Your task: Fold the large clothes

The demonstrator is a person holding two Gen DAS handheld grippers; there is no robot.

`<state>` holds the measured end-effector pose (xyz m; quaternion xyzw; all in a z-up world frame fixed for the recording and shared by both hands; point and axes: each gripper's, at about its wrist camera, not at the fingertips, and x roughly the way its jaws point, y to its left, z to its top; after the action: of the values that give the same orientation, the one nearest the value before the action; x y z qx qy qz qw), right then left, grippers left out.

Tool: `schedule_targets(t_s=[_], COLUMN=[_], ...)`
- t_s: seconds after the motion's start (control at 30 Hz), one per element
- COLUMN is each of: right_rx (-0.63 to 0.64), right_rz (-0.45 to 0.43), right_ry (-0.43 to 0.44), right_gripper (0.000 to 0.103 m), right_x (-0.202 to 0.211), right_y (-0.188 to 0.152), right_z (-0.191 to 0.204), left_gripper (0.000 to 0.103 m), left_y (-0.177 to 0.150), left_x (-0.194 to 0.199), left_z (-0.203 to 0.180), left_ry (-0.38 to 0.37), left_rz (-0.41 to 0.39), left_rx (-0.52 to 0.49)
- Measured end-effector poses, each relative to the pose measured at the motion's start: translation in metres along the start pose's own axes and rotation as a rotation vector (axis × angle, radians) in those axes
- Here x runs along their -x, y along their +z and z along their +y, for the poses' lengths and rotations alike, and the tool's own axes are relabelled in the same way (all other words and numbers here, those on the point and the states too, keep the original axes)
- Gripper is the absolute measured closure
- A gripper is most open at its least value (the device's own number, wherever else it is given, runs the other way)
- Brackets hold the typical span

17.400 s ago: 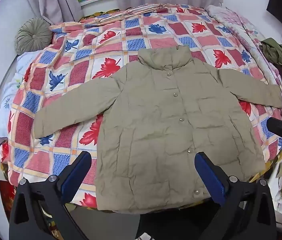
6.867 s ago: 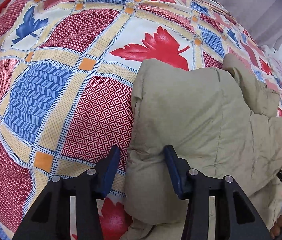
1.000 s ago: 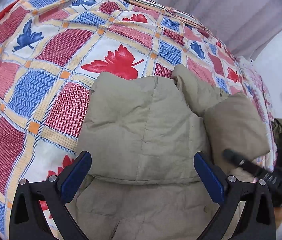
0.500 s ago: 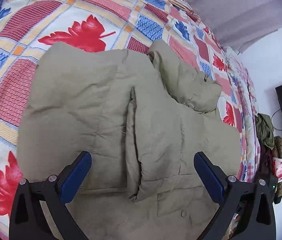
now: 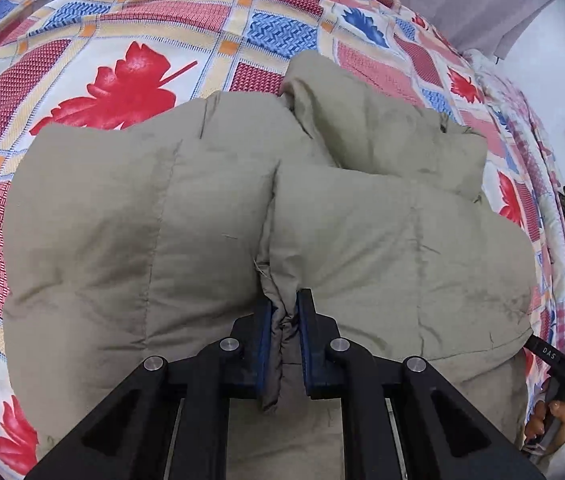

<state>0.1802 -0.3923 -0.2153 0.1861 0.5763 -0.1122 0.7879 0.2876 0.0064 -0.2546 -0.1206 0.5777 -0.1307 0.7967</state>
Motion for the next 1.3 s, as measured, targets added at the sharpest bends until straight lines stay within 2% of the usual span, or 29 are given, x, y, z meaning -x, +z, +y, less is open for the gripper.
schedule_targets(t_s=[0.1, 0.23, 0.27, 0.37, 0.43, 0.5, 0.63, 0.8, 0.87, 0.9, 0.97, 1.03, 1.17, 1.3], right_rx=[0.001, 0.015, 0.02, 0.009, -0.011, -0.033, -0.097, -0.16, -0.173, -0.182, -0.213, -0.204, -0.107, -0.085], right_rz=[-0.013, 0.003, 0.006, 0.012, -0.005, -0.058, -0.12, -0.154, -0.152, -0.148, -0.118, -0.088, -0.05, -0.048], right_ry=[0.007, 0.033, 0.033, 0.057, 0.069, 0.062, 0.065, 0.118, 0.116, 0.116, 0.162, 0.181, 0.13, 0.096], right_gripper=[0.087, 0.083, 0.082, 0.066, 0.066, 0.066, 0.066, 0.066, 0.068, 0.073, 0.078, 0.078, 0.076, 0.075], right_x=[0.002, 0.018, 0.025, 0.045, 0.062, 0.079, 0.087, 0.07, 0.057, 0.05, 0.03, 0.009, -0.023, -0.023], right_y=[0.0, -0.011, -0.016, -0.036, -0.049, -0.054, -0.029, 0.023, 0.038, 0.042, 0.052, 0.057, 0.056, 0.057], right_z=[-0.001, -0.002, -0.002, -0.006, -0.011, -0.018, -0.03, -0.029, -0.027, -0.026, -0.024, -0.016, 0.0, 0.0], left_gripper=[0.087, 0.087, 0.087, 0.087, 0.087, 0.087, 0.087, 0.087, 0.087, 0.087, 0.087, 0.087, 0.087, 0.087], left_y=[-0.003, -0.009, -0.011, -0.012, -0.009, -0.001, 0.022, 0.042, 0.038, 0.032, 0.017, -0.001, -0.021, -0.025], left_x=[0.005, 0.033, 0.04, 0.057, 0.067, 0.07, 0.054, 0.026, 0.016, 0.008, -0.003, -0.01, -0.015, -0.017], left_z=[0.002, 0.006, 0.008, 0.01, 0.008, 0.0, -0.025, -0.06, -0.066, -0.064, -0.052, -0.041, -0.037, -0.044], left_ry=[0.045, 0.108, 0.104, 0.101, 0.091, 0.075, 0.066, 0.051, 0.107, 0.154, 0.192, 0.213, 0.243, 0.281], left_rz=[-0.019, -0.066, -0.069, -0.073, -0.092, -0.109, -0.122, -0.139, -0.134, -0.119, -0.088, -0.071, -0.092, -0.093], left_rx=[0.021, -0.007, -0.013, -0.035, -0.049, -0.067, -0.118, -0.171, -0.201, -0.208, -0.195, -0.194, -0.228, -0.247])
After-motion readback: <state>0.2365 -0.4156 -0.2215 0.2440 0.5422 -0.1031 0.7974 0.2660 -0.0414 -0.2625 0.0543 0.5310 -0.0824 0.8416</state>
